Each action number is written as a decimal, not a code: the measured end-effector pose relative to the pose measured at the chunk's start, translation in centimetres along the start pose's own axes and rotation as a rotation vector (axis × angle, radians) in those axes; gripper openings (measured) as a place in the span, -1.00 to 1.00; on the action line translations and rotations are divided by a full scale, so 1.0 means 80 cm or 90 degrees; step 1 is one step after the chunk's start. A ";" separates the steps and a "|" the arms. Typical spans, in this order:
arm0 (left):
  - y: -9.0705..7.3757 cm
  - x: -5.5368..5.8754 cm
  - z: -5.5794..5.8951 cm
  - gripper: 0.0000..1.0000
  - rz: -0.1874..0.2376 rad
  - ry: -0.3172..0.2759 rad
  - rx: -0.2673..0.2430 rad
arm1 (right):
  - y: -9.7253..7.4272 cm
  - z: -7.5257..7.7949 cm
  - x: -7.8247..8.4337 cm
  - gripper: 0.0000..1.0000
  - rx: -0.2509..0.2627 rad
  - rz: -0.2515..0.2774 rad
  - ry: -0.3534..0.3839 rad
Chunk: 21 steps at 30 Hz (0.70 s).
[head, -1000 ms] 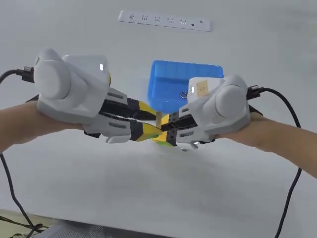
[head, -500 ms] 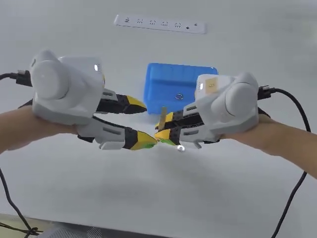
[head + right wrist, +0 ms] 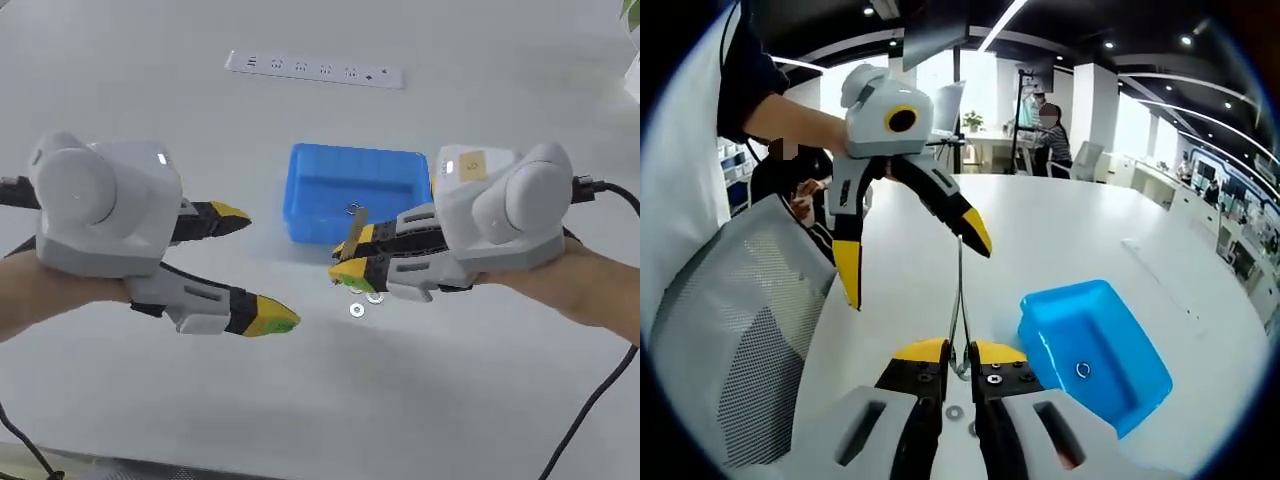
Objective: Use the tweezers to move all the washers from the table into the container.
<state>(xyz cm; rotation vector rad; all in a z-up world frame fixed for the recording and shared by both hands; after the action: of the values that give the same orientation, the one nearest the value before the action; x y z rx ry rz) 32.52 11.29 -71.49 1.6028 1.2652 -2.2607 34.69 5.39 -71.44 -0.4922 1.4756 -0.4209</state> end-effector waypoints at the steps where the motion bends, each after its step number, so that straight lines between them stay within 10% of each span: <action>1: -0.002 0.002 0.001 0.73 -0.001 0.007 -0.002 | -0.001 0.001 0.001 -0.80 -0.001 -0.001 -0.003; 21: -0.011 0.027 0.008 0.96 -0.024 0.004 -0.026 | -0.058 0.079 -0.058 -0.80 0.088 0.023 -0.026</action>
<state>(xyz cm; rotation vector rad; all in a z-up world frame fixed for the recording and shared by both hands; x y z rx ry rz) 30.62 12.21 -72.69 1.5879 1.3448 -2.2380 40.91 4.46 -64.87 -0.3616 1.4027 -0.4785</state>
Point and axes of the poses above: the centre of the closed fingertips' face, and the gripper's own axes: y roughly forward along the fingers, z roughly to its right, x roughly out of its underside, the point moved 1 cm from there along -y, roughly backward along the fingers
